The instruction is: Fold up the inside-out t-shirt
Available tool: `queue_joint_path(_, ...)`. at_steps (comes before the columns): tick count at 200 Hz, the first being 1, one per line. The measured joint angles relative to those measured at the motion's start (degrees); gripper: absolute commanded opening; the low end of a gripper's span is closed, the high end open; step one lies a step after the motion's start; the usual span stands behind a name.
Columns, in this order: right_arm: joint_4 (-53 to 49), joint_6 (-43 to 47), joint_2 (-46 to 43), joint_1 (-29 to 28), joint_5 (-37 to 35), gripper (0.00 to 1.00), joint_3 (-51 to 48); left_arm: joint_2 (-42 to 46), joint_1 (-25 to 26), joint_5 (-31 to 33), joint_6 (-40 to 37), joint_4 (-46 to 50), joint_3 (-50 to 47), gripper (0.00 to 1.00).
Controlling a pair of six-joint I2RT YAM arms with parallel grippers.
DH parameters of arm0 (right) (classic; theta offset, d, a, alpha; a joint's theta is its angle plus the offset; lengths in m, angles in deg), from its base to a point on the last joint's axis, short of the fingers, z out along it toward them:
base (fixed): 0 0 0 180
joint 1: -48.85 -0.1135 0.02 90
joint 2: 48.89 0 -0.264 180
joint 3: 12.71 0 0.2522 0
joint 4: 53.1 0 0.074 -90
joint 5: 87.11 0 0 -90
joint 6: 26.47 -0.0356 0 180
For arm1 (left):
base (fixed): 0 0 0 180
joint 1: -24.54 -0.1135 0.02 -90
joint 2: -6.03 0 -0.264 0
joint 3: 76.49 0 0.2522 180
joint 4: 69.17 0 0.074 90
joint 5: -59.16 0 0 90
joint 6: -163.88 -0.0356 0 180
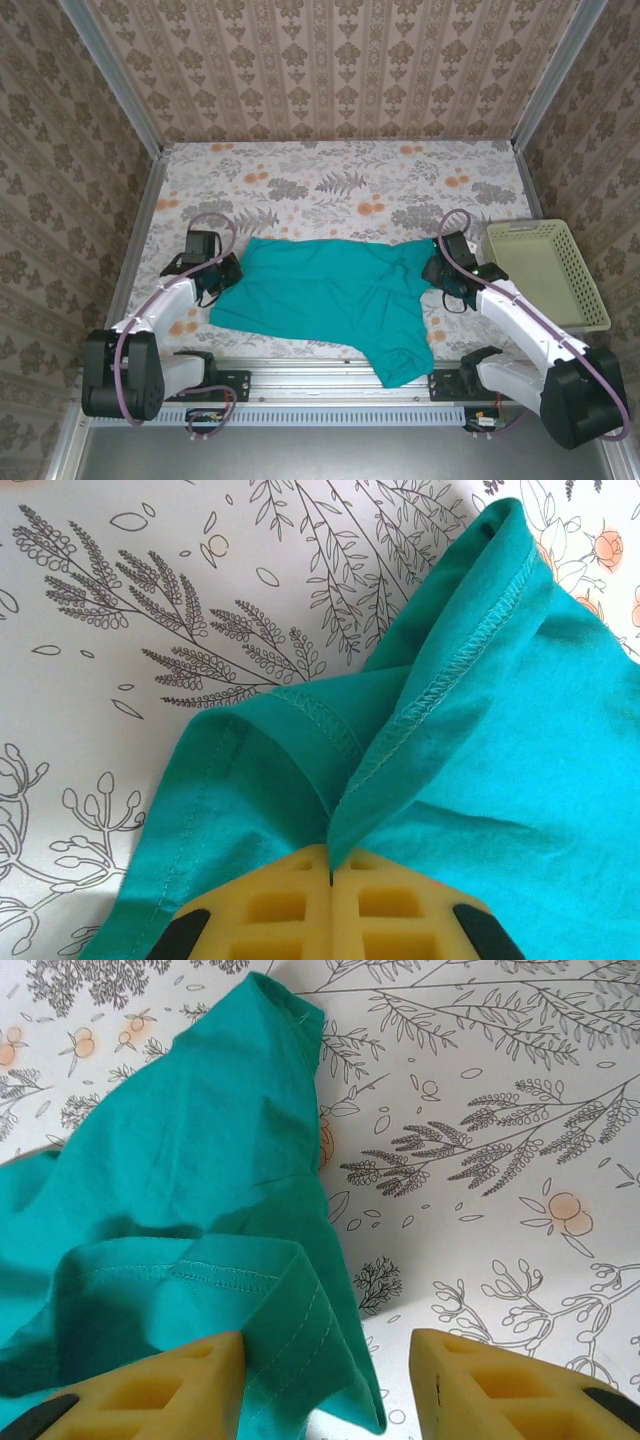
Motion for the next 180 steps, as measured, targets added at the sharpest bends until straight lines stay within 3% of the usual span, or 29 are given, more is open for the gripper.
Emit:
queue_joint_path(24, 1.7, 1.2, 2.6, 0.6, 1.8, 0.34, 0.7, 0.0, 0.0, 0.0, 0.0, -0.1, 0.0, 0.0)
queue_joint_path(44, 2.9, 2.3, 6.0, 1.0, 3.6, 0.09, 2.5, -0.2, 0.0, 0.0, 0.0, -0.1, 0.2, 0.0)
queue_joint_path(56, 3.0, 2.8, 7.4, 1.1, 3.9, 0.0, 3.6, -0.5, 0.0, 0.0, 0.0, 0.0, 0.8, 0.0)
queue_joint_path(89, 0.3, 5.5, 7.1, 1.2, 2.3, 0.0, 9.0, -0.8, -0.6, -0.2, 0.0, 1.9, 5.5, 0.0)
queue_joint_path(119, -5.4, 10.4, 4.6, 1.3, -2.3, 0.0, 25.0, 0.8, -2.1, -1.0, 0.0, 3.9, 14.3, 0.0)
queue_joint_path(151, -6.6, 16.0, -1.2, 1.3, -8.2, 0.0, 42.6, 10.7, -3.1, -1.1, -0.5, 3.4, 22.4, 0.0)
queue_joint_path(180, -6.9, 19.4, -7.0, 1.3, -11.5, 0.0, 49.6, 21.3, -3.3, -1.4, -1.3, -1.1, 22.9, 0.0)
